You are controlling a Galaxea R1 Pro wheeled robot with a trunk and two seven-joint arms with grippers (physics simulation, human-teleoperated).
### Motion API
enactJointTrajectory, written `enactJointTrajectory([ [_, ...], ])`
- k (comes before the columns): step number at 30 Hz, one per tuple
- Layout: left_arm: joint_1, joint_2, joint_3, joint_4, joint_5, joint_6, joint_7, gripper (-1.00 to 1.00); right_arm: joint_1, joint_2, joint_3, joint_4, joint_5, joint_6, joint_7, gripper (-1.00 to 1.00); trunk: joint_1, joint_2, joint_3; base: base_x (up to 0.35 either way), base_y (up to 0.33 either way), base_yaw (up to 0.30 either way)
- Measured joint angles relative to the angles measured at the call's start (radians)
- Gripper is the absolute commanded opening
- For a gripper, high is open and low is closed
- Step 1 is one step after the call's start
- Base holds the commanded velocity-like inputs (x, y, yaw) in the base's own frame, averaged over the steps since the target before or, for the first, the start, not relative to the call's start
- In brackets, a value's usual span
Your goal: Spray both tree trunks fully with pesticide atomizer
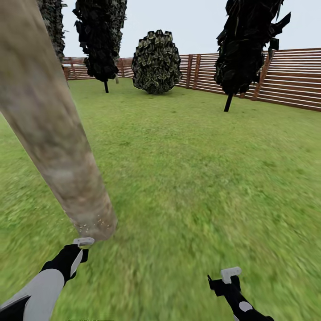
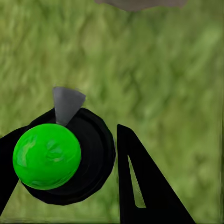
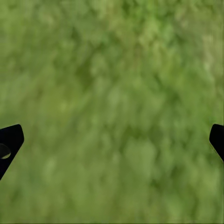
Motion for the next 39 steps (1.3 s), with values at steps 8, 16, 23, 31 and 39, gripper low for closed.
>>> enactJointTrajectory([
  [8, -0.003, -0.038, -0.001, -0.013, 0.02, -0.006, 0.001, -1.0, 0.0, -0.001, -0.002, -0.001, 0.0, 0.0, 0.0, 1.0, 0.0, 0.0, 0.0, -0.168, -0.106, 0.277],
  [16, -0.053, -0.093, -0.008, -0.018, 0.023, 0.004, -0.042, -1.0, 0.0, -0.002, -0.001, -0.001, 0.0, 0.0, 0.0, 1.0, 0.0, 0.0, 0.0, -0.007, -0.001, 0.241],
  [23, -0.211, -0.084, -0.011, -0.02, 0.009, 0.085, -0.047, -1.0, 0.0, -0.003, -0.002, -0.002, 0.0, 0.0, 0.0, 1.0, 0.0, 0.0, 0.0, 0.0, 0.0, 0.013],
  [31, -0.202, -0.083, -0.018, -0.065, 0.016, 0.083, -0.044, -1.0, 0.0, -0.005, -0.002, -0.002, 0.0, 0.0, 0.0, 1.0, 0.0, 0.0, 0.0, 0.001, 0.0, 0.109],
  [39, -0.194, -0.091, -0.028, -0.063, 0.011, 0.074, -0.044, -1.0, 0.0, -0.005, -0.002, -0.002, 0.0, 0.0, 0.0, 1.0, 0.0, 0.0, 0.0, 0.194, -0.115, 0.078],
])
